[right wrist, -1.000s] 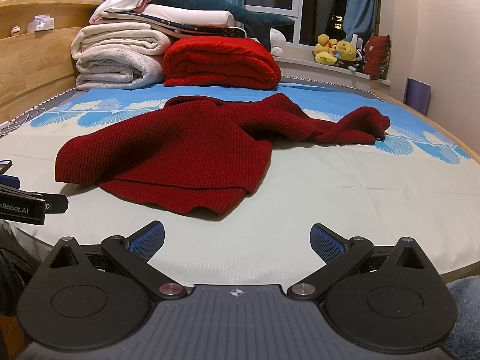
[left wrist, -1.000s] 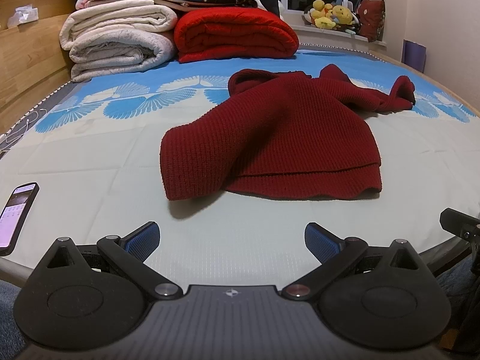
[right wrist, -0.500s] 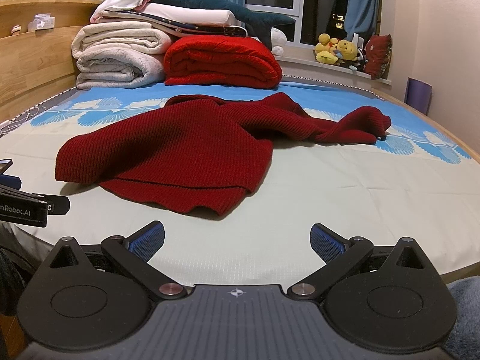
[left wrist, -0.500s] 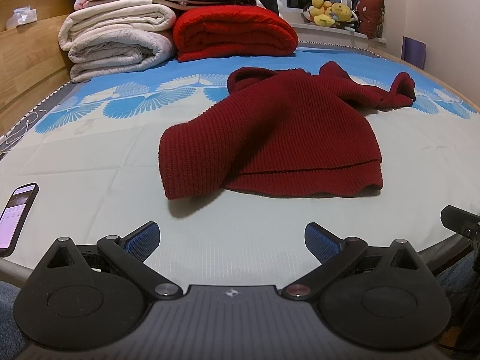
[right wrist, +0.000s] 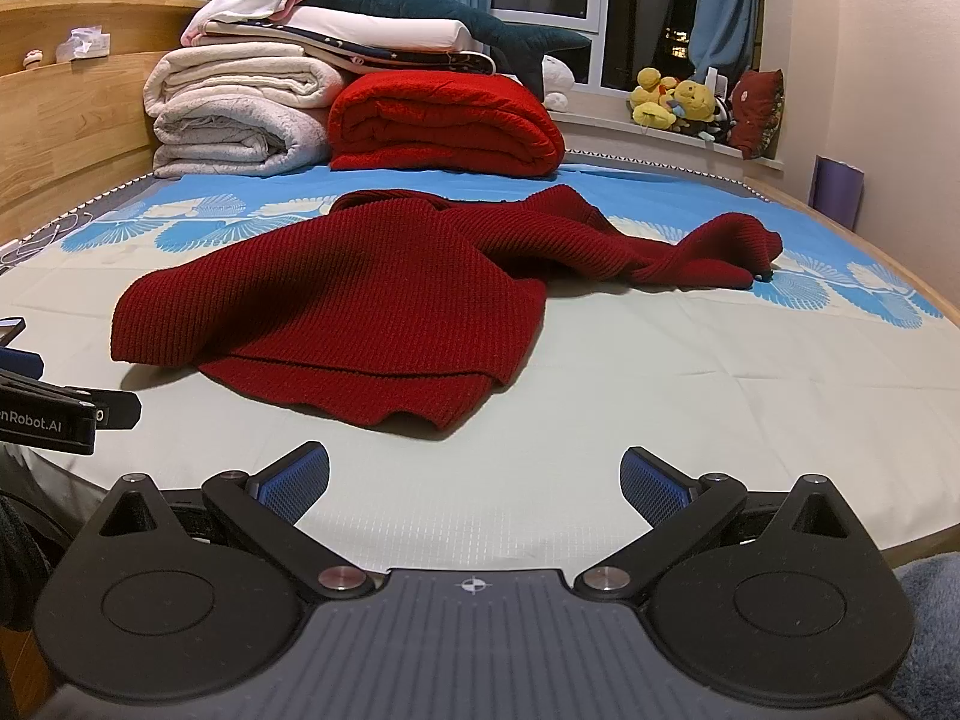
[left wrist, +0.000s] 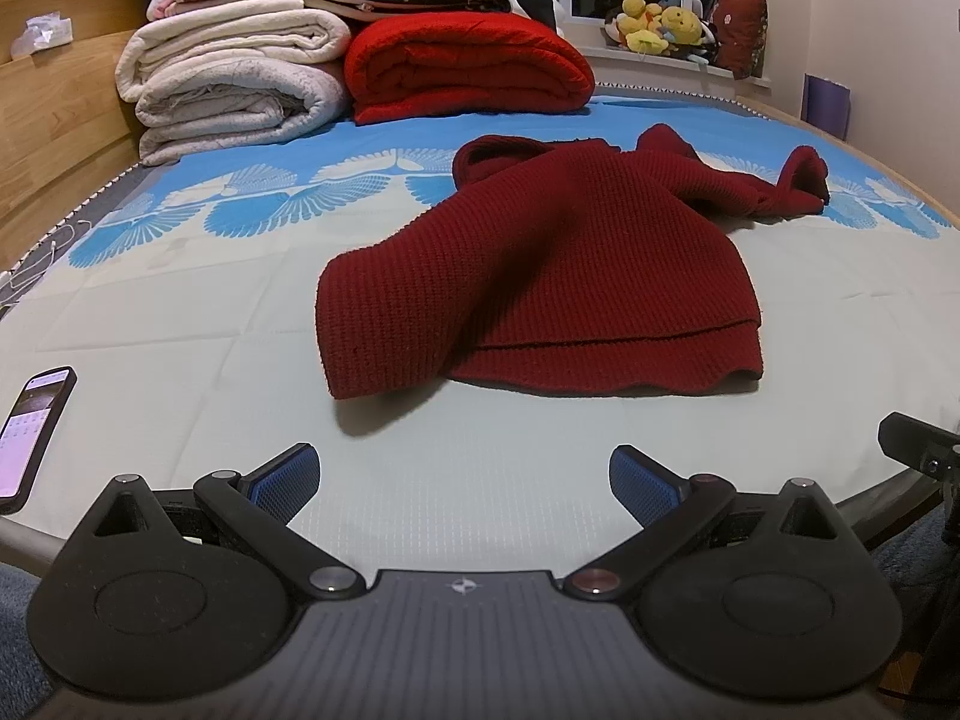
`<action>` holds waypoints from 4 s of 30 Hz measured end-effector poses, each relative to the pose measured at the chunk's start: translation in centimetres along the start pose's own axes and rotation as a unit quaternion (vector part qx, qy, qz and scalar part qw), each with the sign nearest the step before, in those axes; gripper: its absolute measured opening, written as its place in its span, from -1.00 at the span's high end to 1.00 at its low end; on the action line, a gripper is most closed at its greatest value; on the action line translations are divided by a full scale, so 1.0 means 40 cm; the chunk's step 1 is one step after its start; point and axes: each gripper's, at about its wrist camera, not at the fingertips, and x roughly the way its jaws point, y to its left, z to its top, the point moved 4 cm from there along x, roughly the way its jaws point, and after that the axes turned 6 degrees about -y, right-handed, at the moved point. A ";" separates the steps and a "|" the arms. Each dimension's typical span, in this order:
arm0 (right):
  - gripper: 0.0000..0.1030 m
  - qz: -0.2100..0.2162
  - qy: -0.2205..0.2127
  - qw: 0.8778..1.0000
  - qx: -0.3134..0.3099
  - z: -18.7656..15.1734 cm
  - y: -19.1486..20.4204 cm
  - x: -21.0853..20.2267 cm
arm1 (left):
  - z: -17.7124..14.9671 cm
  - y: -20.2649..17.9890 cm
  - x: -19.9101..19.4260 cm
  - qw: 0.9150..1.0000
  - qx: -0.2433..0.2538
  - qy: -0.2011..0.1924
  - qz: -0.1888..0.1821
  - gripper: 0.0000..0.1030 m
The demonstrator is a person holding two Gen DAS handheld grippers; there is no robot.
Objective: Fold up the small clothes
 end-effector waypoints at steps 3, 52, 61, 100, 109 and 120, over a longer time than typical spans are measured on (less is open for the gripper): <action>-0.99 0.007 0.017 1.000 0.015 0.010 -0.007 0.024 | 0.006 0.015 -0.005 1.000 -0.015 -0.002 -0.004 -0.99; -0.63 -0.087 0.071 0.932 0.346 0.268 -0.412 0.425 | 0.483 0.085 0.416 0.996 -0.085 0.019 -0.032 -0.99; -0.62 -0.122 0.068 0.949 0.282 0.232 -0.445 0.523 | 0.585 -0.031 0.909 0.991 -0.055 0.114 0.041 -0.39; 0.58 -0.225 0.071 0.818 0.525 0.193 -0.865 0.807 | 0.371 0.537 0.732 0.957 -0.218 0.124 0.146 -0.22; -0.23 -0.286 0.010 0.738 0.611 0.036 -1.007 0.546 | 0.364 0.544 0.724 0.953 -0.227 0.124 0.158 -0.49; -0.40 -0.200 0.019 0.805 0.557 0.140 -0.925 0.610 | 0.409 0.525 0.734 0.962 -0.160 0.108 0.194 -0.66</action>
